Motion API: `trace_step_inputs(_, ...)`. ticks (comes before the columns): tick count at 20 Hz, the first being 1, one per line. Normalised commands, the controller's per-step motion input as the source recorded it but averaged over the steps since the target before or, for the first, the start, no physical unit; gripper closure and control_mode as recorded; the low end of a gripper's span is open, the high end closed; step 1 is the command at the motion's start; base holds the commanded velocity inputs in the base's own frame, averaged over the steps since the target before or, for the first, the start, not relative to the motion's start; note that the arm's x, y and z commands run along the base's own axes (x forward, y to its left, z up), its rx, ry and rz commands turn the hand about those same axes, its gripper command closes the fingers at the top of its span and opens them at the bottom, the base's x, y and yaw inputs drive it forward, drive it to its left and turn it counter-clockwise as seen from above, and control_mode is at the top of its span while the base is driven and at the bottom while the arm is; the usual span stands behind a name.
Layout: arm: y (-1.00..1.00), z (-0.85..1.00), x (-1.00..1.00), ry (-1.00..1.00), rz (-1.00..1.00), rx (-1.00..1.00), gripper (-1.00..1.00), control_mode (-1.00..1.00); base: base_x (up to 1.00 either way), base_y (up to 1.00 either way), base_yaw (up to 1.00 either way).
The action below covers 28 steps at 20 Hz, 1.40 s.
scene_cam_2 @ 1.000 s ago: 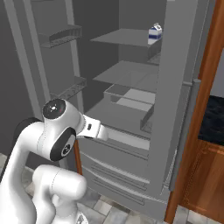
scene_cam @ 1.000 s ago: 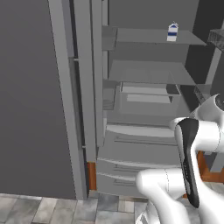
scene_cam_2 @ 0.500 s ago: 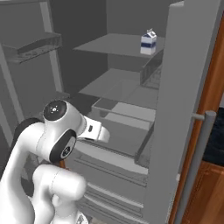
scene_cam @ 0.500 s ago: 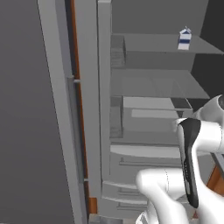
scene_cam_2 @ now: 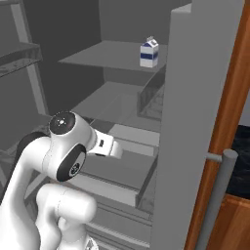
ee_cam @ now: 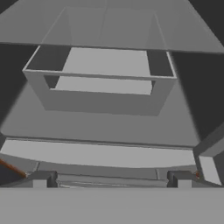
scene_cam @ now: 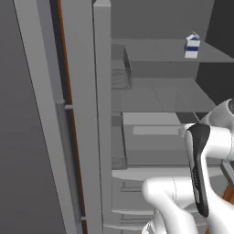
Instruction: Take a sugar cube from the saucer and place it inside the coffee. Then, grab milk from the fridge and place it next to the coffee on the counter to sweeten the coffee.
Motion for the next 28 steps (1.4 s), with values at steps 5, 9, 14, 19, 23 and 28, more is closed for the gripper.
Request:
trace_step_inputs(5, 0.00, 0.00, 0.00, 0.00, 0.00, 0.00, -1.00, 1.00, 0.20, 0.00, -0.26)
trace_step_inputs(9, -0.03, 0.01, 0.00, -0.01, 0.00, 0.00, -1.00, -1.00, 0.00, 0.00, -0.02)
trace_step_inputs(14, -0.12, 0.64, 0.00, -0.25, -0.04, 0.00, -1.00, -1.00, 0.00, 0.00, 0.00)
trace_step_inputs(19, -0.02, 0.98, 0.01, -0.29, -0.07, 0.00, -1.00, -1.00, 0.00, 0.00, 0.00)
trace_step_inputs(23, 0.00, 1.00, 0.21, -0.25, -0.09, 0.00, -1.00, -1.00, 0.00, 0.00, 0.00)
trace_step_inputs(28, 0.00, 0.98, 0.52, -0.18, -0.13, -0.03, -1.00, -1.00, 0.00, 0.00, 0.00)
